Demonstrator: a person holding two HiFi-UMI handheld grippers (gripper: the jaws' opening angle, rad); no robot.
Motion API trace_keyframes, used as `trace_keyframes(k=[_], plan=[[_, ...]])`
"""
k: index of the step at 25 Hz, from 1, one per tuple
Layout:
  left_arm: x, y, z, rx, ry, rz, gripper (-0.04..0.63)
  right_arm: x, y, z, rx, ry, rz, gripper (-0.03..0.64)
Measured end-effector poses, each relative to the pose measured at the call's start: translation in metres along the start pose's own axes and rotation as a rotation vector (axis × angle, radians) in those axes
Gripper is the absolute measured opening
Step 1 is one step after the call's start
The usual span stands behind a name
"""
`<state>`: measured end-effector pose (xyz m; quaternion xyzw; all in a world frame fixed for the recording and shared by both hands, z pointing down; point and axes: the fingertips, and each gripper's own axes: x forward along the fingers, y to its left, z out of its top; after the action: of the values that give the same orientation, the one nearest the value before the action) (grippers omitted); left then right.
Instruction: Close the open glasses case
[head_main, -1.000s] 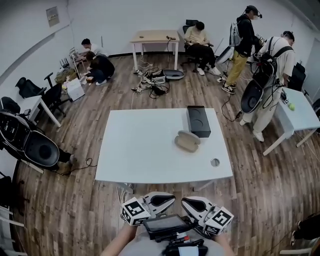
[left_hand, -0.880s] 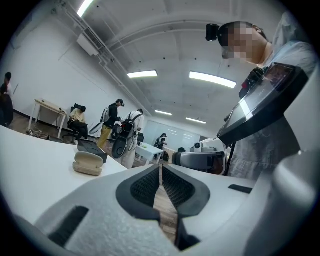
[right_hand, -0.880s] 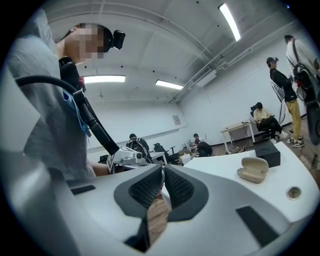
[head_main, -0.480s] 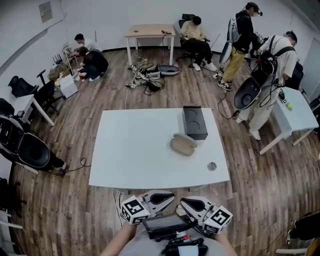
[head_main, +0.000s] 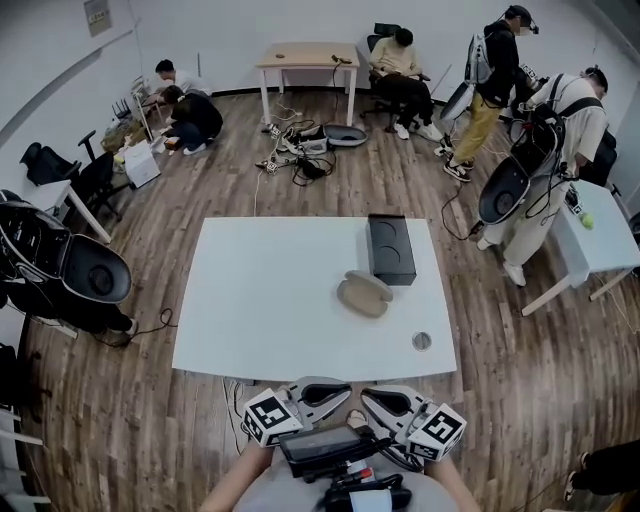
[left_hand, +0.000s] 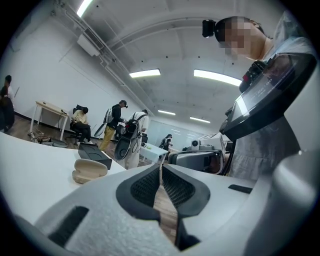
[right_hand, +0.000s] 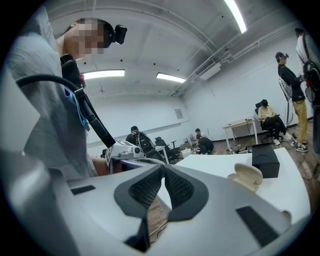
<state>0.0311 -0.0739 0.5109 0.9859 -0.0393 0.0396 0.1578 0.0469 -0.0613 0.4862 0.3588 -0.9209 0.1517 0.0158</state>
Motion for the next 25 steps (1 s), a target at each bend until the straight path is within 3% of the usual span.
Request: trace_keyframes(k=[11,25], plan=[[0.001,0.024,-0.001,-0.022,0.006,0.055,0.026,0.012,-0.024,0.006,0.005,0.002,0.012,0.034],[0.002,0.029,-0.005,-0.045,0.011,0.069,0.026,0.016,-0.045,0.011,-0.069,0.071,0.012,0.054]])
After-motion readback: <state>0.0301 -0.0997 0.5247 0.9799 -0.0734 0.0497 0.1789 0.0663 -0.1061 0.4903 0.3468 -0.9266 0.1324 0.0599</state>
